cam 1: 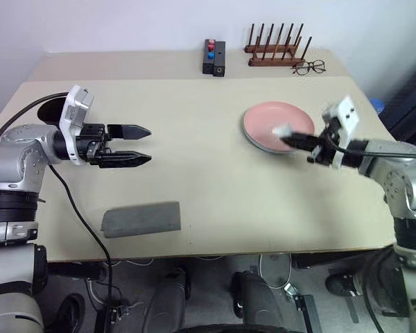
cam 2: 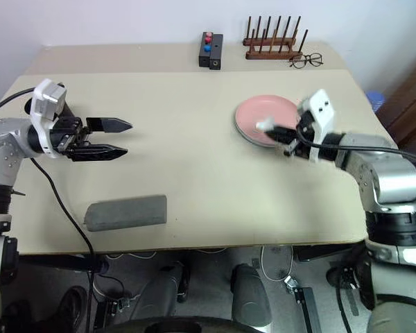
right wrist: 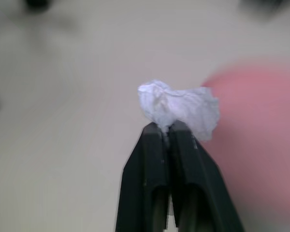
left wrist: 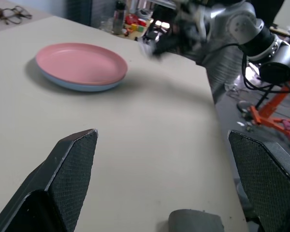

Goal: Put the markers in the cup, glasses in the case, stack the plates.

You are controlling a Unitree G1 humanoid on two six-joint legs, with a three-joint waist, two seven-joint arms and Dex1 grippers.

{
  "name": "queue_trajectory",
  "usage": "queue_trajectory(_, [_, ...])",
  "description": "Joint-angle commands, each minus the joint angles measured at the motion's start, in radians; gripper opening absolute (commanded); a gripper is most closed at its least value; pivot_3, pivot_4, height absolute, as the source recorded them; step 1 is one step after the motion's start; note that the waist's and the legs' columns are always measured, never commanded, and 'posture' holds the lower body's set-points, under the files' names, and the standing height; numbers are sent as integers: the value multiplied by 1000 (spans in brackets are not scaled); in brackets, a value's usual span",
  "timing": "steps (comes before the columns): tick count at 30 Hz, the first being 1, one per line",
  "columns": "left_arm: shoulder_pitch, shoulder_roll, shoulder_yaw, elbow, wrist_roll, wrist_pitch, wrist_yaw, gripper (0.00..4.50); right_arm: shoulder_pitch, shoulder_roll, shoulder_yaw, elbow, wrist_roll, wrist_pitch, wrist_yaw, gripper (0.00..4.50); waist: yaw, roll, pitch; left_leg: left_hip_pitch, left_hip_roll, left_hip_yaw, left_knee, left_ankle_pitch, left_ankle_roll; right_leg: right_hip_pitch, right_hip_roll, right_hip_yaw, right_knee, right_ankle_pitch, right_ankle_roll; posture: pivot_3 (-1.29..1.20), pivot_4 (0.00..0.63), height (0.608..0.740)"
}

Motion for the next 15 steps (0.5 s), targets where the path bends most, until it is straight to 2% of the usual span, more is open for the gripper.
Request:
queue_trajectory(1, [-10, 3, 29, -30, -1, -18, 17, 4500, -91, 37, 35, 199, -147, -171, -140, 57, 1, 0, 0, 0, -1, 0, 0, 0, 0, 0, -1, 0, 0, 0, 0, 0, 150, 740])
queue_trajectory(4, [-2, -11, 43, -43, -9, -25, 41, 4500, -166, 97, 66, 366, -220, -265, -222, 57, -3, 0, 0, 0, -1, 0, 0, 0, 0, 0, -1, 0, 0, 0, 0, 0, 150, 740])
queue_trajectory(7, [15, -20, 59, -60, -12, -42, 68, 4500, -197, 148, 59, 443, -198, -244, -205, 57, -6, 0, 0, 0, 0, 0, -2, 0, 0, -1, 0, 0, 1, 2, 4, 0, 150, 740])
queue_trajectory(8, [21, -21, 62, -65, -12, -46, 73, 4500, -199, 154, 62, 454, -200, -246, -196, 588, -6, 0, 0, 0, 0, 0, -2, 0, 0, -1, 1, 0, 2, 2, 4, 0, 150, 740])
queue_trajectory(9, [27, -21, 66, -71, -14, -46, 80, 4500, -200, 158, 66, 466, -206, -254, -193, 782, -7, 1, 0, 0, 0, 0, -2, 0, 0, -2, 1, 0, 2, 2, 4, 0, 150, 740])
queue_trajectory(15, [80, -11, 104, -126, -27, -43, 112, 4500, -210, 160, 57, 479, -199, -258, -173, 3626, -8, 1, 0, 0, 0, 0, -2, 0, 0, -1, 1, 0, 2, 2, 4, 0, 150, 740])
